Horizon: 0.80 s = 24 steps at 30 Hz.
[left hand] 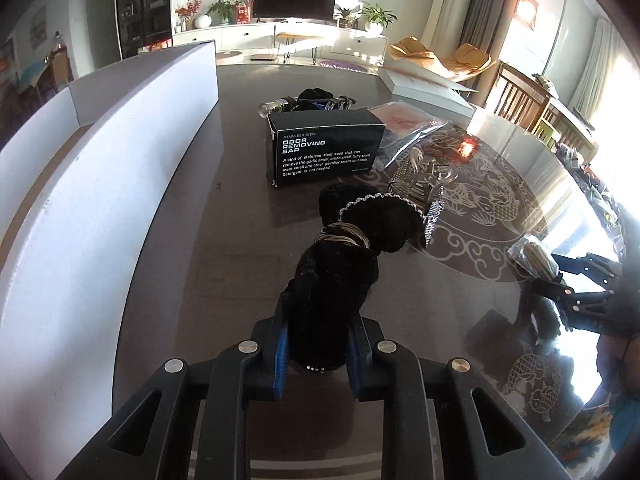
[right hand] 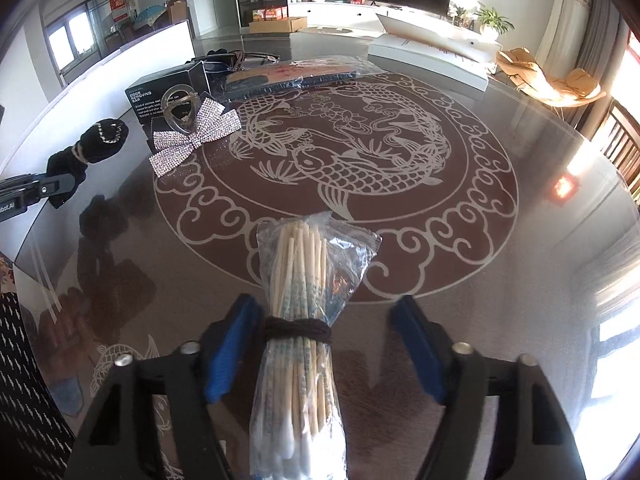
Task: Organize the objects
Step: 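Grasp the black beaded pouch with left tool while right tool carries swabs toward bin, then lower the black pouch and swab bundle into the cardboard bin and open both tools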
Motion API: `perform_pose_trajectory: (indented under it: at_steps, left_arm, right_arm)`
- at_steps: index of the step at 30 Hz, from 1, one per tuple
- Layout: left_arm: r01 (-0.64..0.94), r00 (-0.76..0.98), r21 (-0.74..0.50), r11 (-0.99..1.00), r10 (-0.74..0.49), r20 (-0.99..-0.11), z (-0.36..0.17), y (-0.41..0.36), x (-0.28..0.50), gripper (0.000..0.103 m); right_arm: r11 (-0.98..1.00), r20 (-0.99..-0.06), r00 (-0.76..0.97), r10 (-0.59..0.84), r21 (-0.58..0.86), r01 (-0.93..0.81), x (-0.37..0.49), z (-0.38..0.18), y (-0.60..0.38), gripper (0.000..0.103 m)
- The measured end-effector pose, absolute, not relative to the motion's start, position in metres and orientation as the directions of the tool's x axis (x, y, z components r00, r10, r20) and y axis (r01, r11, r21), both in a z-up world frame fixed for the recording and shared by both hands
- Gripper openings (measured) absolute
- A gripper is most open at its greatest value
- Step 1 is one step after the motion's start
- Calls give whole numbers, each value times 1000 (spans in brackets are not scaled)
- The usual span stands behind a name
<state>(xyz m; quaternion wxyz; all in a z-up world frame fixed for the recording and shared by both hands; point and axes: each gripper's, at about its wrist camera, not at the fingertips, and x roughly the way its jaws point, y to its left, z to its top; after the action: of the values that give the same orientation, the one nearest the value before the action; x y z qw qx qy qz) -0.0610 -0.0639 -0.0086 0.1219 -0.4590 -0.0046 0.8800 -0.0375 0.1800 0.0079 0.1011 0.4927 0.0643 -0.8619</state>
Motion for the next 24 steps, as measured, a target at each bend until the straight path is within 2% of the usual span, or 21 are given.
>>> perform_pose_trajectory:
  at_steps: [1, 3, 9, 13, 19, 24]
  left_arm:
    - [-206, -557, -128, -970, 224, -800, -5, -65, -55, 23]
    - [-198, -576, -148, -969, 237, -782, 6, -70, -44, 23]
    - [-170, -654, -216, -961, 274, -705, 56, -107, -15, 23]
    - [-81, -707, -224, -971, 214, -674, 88, -165, -16, 23]
    - [189, -701, -205, -960, 14, -713, 95, -284, -39, 23]
    - [312, -628, -142, -939, -92, -773, 72, -342, -53, 25]
  right_arm:
    - [-969, -870, -480, -110, -14, 246, -39, 11, 178, 32]
    - [-969, -880, -462, -110, -9, 249, -39, 18, 176, 28]
    - [-952, -831, -509, -226, 77, 297, -32, 70, 155, 28]
    - [-895, -758, -534, -375, 146, 421, -47, 120, 88, 28]
    - [-738, -645, -461, -610, 251, 626, -87, 172, -68, 28]
    - [-666, -614, -380, -692, 340, 664, -131, 163, -184, 28]
